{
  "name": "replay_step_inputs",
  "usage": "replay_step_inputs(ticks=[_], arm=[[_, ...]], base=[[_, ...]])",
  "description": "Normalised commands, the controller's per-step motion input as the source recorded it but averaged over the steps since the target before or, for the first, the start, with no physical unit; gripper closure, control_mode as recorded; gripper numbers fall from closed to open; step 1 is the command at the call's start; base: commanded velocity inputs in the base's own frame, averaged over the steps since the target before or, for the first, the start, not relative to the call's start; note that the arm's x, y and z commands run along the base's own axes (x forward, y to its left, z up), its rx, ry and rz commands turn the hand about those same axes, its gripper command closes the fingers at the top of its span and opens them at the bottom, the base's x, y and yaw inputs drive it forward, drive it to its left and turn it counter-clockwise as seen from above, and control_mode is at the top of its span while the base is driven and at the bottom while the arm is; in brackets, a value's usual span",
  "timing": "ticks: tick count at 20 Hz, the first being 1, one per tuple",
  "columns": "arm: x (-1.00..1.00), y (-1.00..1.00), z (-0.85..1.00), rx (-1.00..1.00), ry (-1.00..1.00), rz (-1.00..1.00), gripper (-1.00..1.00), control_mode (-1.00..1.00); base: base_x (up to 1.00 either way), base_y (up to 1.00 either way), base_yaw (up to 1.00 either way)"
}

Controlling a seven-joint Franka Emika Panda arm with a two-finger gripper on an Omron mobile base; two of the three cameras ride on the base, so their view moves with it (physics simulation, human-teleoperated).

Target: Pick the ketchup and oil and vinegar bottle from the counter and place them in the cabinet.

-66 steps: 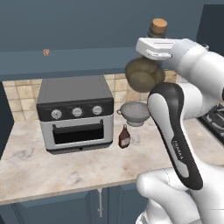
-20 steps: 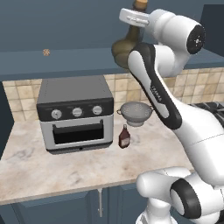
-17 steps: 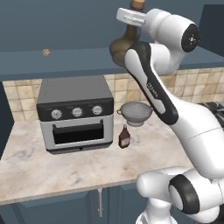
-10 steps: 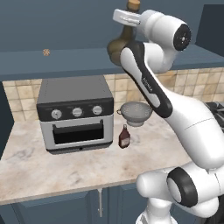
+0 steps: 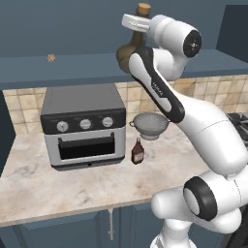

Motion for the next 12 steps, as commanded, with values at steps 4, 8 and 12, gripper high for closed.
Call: replay_step_inputs(ticks=[4, 8, 12], arm=[[0.35, 0.15, -0.01, -0.03, 0.00, 0.00, 1.00, -1.00], [0.39, 0.19, -0.01, -0.05, 0.00, 0.00, 1.00, -1.00], [0.42, 0.18, -0.01, -0.06, 0.00, 0.00, 1.00, -1.00]], base=[[0.00, 0.00, 0.00], [0.00, 0.00, 0.00], [0.00, 0.00, 0.00]])
